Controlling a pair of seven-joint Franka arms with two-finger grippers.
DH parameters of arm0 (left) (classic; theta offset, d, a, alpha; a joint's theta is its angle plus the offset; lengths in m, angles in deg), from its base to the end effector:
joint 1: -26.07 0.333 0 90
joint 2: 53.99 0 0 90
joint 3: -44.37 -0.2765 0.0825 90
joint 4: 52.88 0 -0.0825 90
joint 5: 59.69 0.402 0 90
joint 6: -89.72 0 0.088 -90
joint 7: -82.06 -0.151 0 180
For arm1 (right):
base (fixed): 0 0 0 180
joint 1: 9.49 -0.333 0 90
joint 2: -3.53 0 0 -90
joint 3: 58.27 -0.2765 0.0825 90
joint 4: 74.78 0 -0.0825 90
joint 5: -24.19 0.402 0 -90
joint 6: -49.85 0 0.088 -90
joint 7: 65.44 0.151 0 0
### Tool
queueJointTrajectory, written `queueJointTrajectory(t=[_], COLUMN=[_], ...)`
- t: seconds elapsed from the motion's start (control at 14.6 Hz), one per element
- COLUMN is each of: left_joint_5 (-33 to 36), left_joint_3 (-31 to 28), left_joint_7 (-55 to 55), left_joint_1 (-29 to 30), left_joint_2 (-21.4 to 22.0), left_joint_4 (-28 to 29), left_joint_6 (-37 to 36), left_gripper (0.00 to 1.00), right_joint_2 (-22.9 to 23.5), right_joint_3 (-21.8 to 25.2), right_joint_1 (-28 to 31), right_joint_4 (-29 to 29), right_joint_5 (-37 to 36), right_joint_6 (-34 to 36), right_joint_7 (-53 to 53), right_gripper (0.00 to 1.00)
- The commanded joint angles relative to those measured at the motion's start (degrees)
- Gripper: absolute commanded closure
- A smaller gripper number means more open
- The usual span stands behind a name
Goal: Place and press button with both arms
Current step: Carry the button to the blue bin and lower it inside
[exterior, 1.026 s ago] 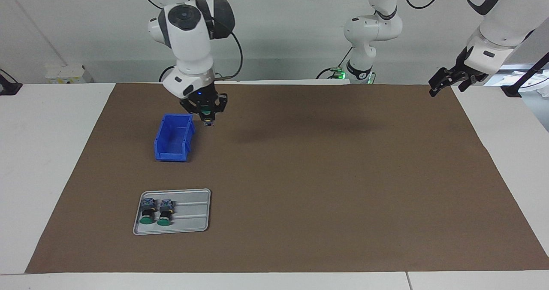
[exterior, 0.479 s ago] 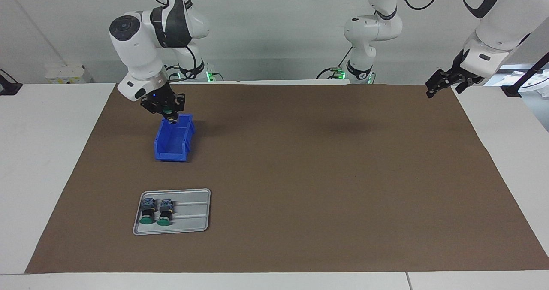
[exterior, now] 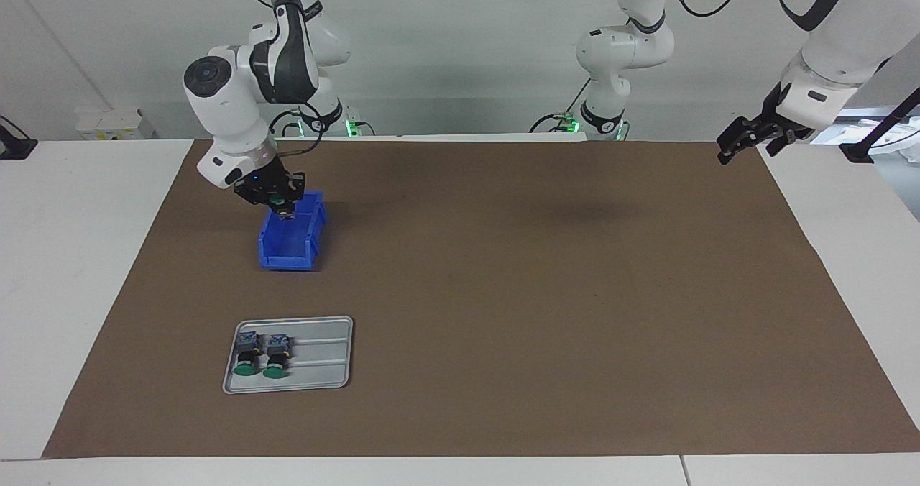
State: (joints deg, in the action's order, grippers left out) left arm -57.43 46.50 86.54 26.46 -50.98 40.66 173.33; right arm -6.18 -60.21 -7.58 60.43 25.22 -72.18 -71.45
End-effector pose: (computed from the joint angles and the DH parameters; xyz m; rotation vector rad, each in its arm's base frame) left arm 0.5397 -0.0104 0.5318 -3.0874 -0.0772 0.1830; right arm 0.4886 0.0013 0.2971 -3.1243 -0.1481 0.0940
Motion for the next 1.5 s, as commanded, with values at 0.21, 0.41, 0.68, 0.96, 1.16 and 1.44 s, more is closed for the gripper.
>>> queueJointTrajectory(t=[0.21, 0.41, 0.68, 0.96, 1.16, 1.44], left_joint_5=[0.91, 0.91, 0.91, 0.91, 0.91, 0.91], left_joint_3=[0.42, 0.42, 0.42, 0.42, 0.42, 0.42], left_joint_7=[0.09, 0.09, 0.09, 0.09, 0.09, 0.09], left_joint_1=[0.49, 0.49, 0.49, 0.49, 0.49, 0.49], left_joint_2=[0.59, 0.59, 0.59, 0.59, 0.59, 0.59], left_joint_4=[0.94, 0.94, 0.94, 0.94, 0.94, 0.94], left_joint_6=[0.24, 0.24, 0.24, 0.33, 0.24, 0.24], left_gripper=[0.0, 0.0, 0.0, 0.0, 0.0, 0.0], right_joint_2=[3.65, 4.44, 5.23, 5.67, 5.76, 5.76], right_joint_3=[-0.6, -0.6, -0.6, -0.6, -0.6, -0.6], right_joint_1=[0.29, 0.2, -1.55, -1.65, -1.56, -1.38], right_joint_4=[0.93, 1.19, 3.39, 3.48, 3.39, 3.04], right_joint_5=[0.9, 0.9, 0.82, 0.64, 0.11, -0.06], right_joint_6=[-3.56, -3.92, -7.87, -8.23, -8.05, -7.35], right_joint_7=[-0.23, -0.23, 0.03, -0.14, -0.23, -0.49], right_gripper=[0.98, 0.98, 0.94, 0.85, 0.78, 0.63])
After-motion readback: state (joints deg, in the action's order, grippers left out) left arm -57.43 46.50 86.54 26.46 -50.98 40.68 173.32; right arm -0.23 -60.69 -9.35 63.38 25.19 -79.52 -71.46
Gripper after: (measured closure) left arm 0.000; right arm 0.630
